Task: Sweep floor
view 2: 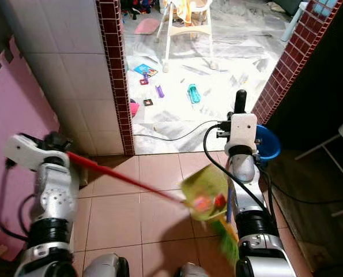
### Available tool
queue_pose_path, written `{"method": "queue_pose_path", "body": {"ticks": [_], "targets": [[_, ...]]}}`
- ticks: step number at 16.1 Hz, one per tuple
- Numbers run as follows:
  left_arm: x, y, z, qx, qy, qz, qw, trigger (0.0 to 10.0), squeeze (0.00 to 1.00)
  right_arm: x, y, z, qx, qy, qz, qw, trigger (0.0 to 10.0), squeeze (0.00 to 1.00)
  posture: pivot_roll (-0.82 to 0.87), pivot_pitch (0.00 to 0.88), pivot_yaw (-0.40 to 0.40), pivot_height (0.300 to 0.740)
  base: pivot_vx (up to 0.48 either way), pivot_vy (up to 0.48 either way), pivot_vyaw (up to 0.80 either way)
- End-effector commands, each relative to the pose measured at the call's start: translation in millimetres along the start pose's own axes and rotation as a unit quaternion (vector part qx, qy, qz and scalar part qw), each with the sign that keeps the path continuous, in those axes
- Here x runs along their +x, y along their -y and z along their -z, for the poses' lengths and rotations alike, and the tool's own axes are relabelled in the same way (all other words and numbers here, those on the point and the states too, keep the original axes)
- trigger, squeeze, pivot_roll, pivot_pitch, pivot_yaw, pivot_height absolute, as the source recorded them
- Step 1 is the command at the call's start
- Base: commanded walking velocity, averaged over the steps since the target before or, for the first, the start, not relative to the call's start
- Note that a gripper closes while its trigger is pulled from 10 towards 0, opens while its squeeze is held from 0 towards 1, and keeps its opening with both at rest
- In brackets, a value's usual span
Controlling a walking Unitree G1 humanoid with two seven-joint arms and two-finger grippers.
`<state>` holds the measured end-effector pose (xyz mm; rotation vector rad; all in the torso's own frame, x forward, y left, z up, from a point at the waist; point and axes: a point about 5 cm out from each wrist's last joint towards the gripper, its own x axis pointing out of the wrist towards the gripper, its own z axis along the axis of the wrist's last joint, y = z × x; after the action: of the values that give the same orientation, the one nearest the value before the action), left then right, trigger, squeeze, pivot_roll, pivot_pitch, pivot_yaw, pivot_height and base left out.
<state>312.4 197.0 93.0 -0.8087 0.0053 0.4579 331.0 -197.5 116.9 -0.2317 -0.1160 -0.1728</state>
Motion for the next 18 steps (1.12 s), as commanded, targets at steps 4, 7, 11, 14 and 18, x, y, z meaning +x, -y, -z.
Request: {"method": "queue_pose_path", "body": {"ticks": [4, 7, 11, 14, 18], "targets": [[4.4, 12.3, 4, -0.049, -0.018, 0.020, 0.998, 10.0, 0.00, 2.2, 13.2, -4, -0.076, 0.034, -0.010, 0.996, 10.0, 0.00, -0.07, 0.000, -0.067, 0.740, 0.000, 0.000, 0.00], [4.7, 16.8, -2, 0.032, 0.014, 0.043, 0.998, 10.0, 0.00, -0.8, 3.9, -4, -0.062, 0.035, -0.028, 0.997, 10.0, 0.00, -0.08, 0.000, -0.067, 0.740, 0.000, 0.000, 0.00], [0.6, 33.7, -19, 0.236, 0.106, 0.114, 0.959, 10.0, 0.00, -3.7, -7.8, -4, -0.042, 0.038, -0.047, 0.997, 10.0, 0.00, -0.07, 0.000, -0.065, 0.740, 0.000, 0.000, 0.00], [0.2, 32.1, -17, 0.249, 0.099, 0.125, 0.955, 10.0, 0.00, -3.7, -14.1, -5, -0.020, 0.040, -0.052, 0.998, 10.0, 0.00, -0.06, 0.000, -0.055, 0.740, 0.000, 0.000, 0.00], [-4.1, 14.1, 2, 0.300, 0.071, 0.135, 0.942, 10.0, 0.00, -6.1, -26.9, -3, 0.019, 0.034, -0.069, 0.997, 10.0, 0.00, -0.05, 0.000, -0.042, 0.740, 0.000, 0.000, 0.00]]}}
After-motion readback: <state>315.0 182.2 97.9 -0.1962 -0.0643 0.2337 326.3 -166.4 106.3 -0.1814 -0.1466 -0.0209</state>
